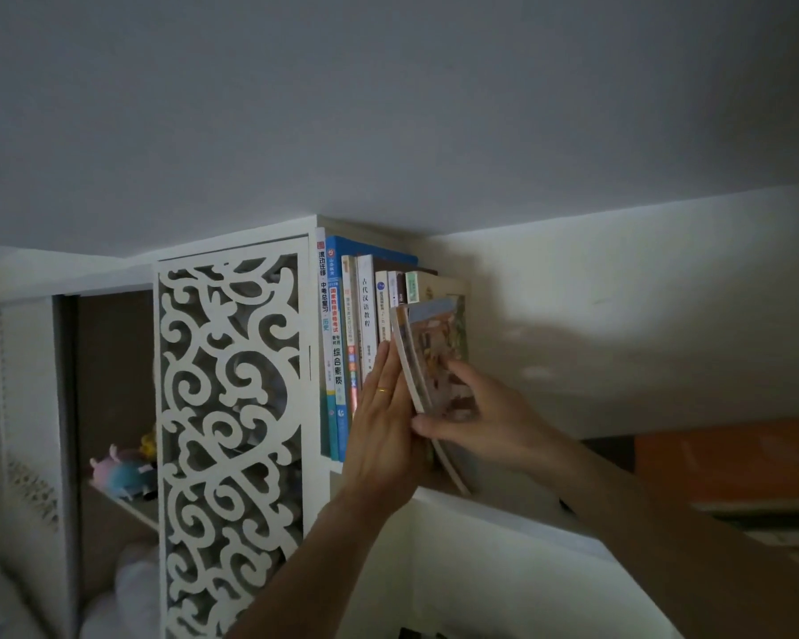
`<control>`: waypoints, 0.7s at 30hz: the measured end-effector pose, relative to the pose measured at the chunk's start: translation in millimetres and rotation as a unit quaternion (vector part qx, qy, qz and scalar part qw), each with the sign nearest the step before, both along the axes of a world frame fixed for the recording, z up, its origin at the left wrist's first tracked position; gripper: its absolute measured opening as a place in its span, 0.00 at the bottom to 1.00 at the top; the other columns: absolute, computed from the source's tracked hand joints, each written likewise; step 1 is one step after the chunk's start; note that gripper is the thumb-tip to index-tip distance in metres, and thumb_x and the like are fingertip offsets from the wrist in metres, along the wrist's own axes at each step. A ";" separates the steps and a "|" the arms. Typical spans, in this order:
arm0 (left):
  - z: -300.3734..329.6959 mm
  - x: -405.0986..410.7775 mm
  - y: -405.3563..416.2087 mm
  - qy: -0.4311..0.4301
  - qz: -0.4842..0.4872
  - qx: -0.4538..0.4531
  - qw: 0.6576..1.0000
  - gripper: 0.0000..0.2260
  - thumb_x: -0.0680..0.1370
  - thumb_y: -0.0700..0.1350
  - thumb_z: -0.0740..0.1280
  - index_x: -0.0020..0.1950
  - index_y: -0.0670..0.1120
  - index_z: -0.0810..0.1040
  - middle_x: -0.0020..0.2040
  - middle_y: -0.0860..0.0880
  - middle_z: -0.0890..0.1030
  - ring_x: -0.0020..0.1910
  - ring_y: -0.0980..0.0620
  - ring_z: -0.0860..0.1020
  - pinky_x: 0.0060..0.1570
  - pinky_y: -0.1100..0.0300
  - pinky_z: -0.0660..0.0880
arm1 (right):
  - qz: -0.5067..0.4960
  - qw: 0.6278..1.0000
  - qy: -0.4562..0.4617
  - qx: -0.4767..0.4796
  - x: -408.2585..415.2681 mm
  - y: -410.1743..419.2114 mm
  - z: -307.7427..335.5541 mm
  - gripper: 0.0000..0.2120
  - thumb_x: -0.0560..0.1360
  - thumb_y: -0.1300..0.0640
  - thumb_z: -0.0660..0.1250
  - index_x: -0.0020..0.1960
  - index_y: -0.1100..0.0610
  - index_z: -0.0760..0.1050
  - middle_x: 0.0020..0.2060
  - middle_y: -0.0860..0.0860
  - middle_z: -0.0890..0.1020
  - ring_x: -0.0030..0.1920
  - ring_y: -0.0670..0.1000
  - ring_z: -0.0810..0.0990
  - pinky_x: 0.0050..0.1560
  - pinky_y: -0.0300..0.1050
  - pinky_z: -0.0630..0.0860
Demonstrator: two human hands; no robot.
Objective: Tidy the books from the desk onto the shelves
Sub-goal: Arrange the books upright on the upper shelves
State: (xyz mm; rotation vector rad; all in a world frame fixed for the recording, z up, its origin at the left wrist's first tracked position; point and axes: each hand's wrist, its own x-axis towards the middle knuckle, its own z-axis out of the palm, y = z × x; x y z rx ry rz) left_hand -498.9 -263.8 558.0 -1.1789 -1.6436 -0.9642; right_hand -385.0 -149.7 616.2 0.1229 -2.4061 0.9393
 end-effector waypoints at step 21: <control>100.0 53.3 -36.6 -0.530 -0.113 -0.008 0.841 0.22 0.73 0.59 0.76 0.54 0.41 0.83 0.45 0.44 0.88 0.40 0.47 0.87 0.39 0.56 0.84 | -0.121 0.881 0.123 0.440 55.2 81.8 -6.6 0.36 0.64 0.68 0.80 0.69 0.48 0.77 0.62 0.53 0.82 0.56 0.56 0.84 0.43 0.52 0.85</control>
